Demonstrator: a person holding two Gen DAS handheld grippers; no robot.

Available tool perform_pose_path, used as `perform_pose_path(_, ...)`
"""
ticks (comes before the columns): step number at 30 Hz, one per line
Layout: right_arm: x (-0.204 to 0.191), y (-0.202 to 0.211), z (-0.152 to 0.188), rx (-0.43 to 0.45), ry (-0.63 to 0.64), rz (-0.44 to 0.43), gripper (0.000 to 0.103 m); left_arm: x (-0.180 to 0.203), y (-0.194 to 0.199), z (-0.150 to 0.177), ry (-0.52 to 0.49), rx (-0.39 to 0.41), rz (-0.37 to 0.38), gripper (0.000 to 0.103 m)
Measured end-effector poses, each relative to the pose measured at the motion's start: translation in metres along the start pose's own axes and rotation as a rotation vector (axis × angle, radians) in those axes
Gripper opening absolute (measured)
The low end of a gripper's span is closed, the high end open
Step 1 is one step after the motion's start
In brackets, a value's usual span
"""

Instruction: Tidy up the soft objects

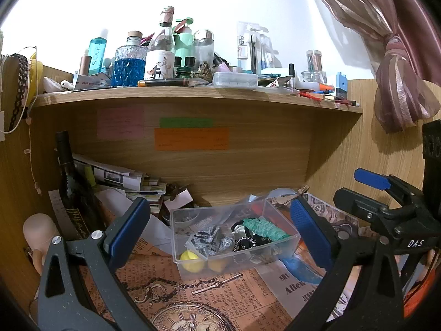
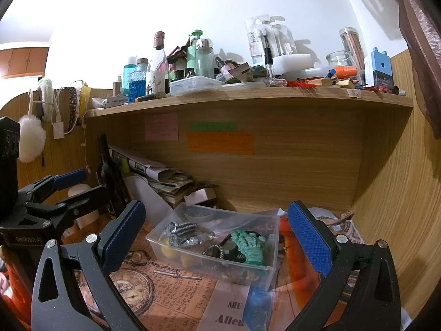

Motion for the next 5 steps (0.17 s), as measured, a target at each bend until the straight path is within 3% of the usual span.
perform_pose_path(5, -0.0005, -0.0026, 0.0022, -0.007, -0.006, 0.000, 0.103, -0.0002, -0.0012, 0.0011, 0.009, -0.007, -0.002, 0.103)
Point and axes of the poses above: each gripper's, at about its wrist camera, not at the fingertips, and y roughly against the way its jaws point, x to its right, z to its underside, the point moved 4 cm from there along -y, roughly the way its jaws point, and after that the axes turned 12 degrees about y, right-handed, at the moved point
